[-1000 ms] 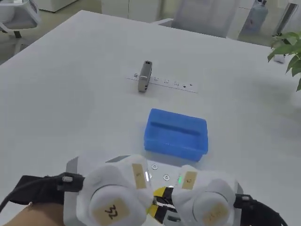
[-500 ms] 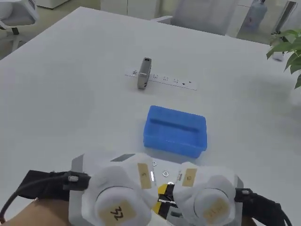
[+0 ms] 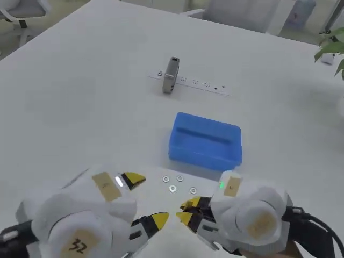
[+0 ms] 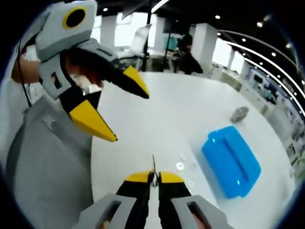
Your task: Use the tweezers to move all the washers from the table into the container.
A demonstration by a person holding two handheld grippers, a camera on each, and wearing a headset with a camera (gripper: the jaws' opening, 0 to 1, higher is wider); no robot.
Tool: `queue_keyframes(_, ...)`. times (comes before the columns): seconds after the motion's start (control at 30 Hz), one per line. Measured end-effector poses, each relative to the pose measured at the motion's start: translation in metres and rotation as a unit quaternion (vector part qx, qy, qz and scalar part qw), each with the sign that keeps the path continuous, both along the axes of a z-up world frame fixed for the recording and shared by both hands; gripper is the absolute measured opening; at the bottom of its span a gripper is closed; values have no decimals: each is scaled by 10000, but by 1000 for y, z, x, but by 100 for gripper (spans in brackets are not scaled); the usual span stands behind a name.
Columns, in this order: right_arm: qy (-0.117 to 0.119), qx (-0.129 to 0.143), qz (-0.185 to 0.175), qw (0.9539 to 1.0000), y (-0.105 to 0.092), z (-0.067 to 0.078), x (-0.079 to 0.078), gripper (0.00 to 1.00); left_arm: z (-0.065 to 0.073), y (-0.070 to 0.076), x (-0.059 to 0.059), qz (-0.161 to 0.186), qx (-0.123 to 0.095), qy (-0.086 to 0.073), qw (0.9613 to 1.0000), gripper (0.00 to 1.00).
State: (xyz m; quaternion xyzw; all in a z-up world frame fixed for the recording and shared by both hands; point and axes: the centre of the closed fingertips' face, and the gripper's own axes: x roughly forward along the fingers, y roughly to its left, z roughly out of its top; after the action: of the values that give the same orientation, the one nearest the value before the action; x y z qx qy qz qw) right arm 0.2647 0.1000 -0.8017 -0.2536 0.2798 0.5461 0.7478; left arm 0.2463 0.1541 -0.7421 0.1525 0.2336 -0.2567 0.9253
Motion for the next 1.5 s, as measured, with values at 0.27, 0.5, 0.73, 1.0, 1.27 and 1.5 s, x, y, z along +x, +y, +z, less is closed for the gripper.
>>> queue_keyframes(0.27,66,465,-653,9968,3,9,39,3,5,24,-2,930,-293,-339,9947,78)
queue_keyframes(0.5,351,954,-1058,9892,12,14,63,3,-8,28,-8,1268,-392,-116,9911,83)
queue_keyframes(0.73,555,1236,-1274,9825,22,15,79,3,-15,34,-7,1407,-454,-138,9889,86)
queue_keyframes(1.0,494,1180,-1292,9833,30,9,88,3,-22,32,-8,1289,-201,-73,9914,95)
queue_keyframes(1.27,505,1045,-1286,9849,33,-1,91,3,-23,35,-8,1360,-160,-30,9906,94)
queue_keyframes(1.5,526,1034,-1257,9853,35,-6,91,3,-24,35,-8,1372,-150,-16,9904,94)
